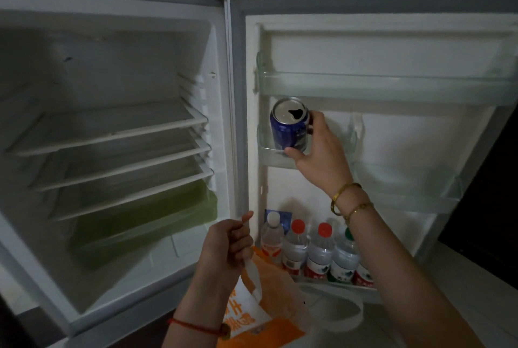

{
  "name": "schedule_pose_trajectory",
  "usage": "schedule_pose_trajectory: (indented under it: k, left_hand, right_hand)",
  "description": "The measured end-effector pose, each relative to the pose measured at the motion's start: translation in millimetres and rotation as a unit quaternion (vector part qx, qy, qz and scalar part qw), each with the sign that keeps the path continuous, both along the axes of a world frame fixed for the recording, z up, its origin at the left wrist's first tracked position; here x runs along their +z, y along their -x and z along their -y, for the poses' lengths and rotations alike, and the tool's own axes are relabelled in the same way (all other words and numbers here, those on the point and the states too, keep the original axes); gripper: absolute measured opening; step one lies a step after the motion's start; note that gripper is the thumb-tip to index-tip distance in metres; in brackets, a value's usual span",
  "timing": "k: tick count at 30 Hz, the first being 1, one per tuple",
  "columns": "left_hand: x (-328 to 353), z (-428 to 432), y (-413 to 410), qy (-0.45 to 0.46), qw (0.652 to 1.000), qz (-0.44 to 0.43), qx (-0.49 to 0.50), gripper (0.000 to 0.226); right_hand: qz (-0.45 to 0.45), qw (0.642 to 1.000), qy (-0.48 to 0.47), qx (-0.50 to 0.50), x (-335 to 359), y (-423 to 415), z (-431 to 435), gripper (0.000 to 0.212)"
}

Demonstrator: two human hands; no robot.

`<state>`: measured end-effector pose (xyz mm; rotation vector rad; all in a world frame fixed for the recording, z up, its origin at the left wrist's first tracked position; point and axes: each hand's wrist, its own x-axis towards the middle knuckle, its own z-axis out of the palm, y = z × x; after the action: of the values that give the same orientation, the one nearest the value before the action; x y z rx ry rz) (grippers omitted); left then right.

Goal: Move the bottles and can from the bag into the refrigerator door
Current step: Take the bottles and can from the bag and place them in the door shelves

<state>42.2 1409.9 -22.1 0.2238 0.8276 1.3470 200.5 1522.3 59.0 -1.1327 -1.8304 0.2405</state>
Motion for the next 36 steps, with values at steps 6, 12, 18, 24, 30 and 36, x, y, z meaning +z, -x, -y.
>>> schedule_pose_trajectory:
  k: [6, 12, 18, 24, 30, 36]
  left_hand:
    - [2, 2, -2, -0.003, 1.0, -0.004, -0.001, 0.027]
    - [0, 5, -4, 0.0, 1.0, 0.002, 0.004, 0.028]
    - [0, 10, -3, -0.001, 1.0, 0.005, 0.014, 0.027]
    - [0, 17, -4, -0.003, 1.0, -0.003, 0.016, 0.025]
    - [0, 26, -2, 0.002, 1.0, -0.009, 0.025, 0.025]
    - [-4, 41, 3, 0.004, 0.999, -0.009, 0.051, 0.026]
  right_hand:
    - [0.057, 0.995, 0.077, -0.032, -2, -1, -8, 0.059]
    - [0.062, 0.993, 0.093, -0.031, 0, 1, -9, 0.059]
    - [0.074, 0.993, 0.083, -0.029, 1, 2, -7, 0.054]
    - [0.07, 0.994, 0.083, -0.021, 1, 0, -4, 0.053]
    - [0.065, 0.995, 0.068, -0.029, -3, -1, -3, 0.051]
    - [0.009, 1.0, -0.014, -0.019, -17, -4, 9, 0.03]
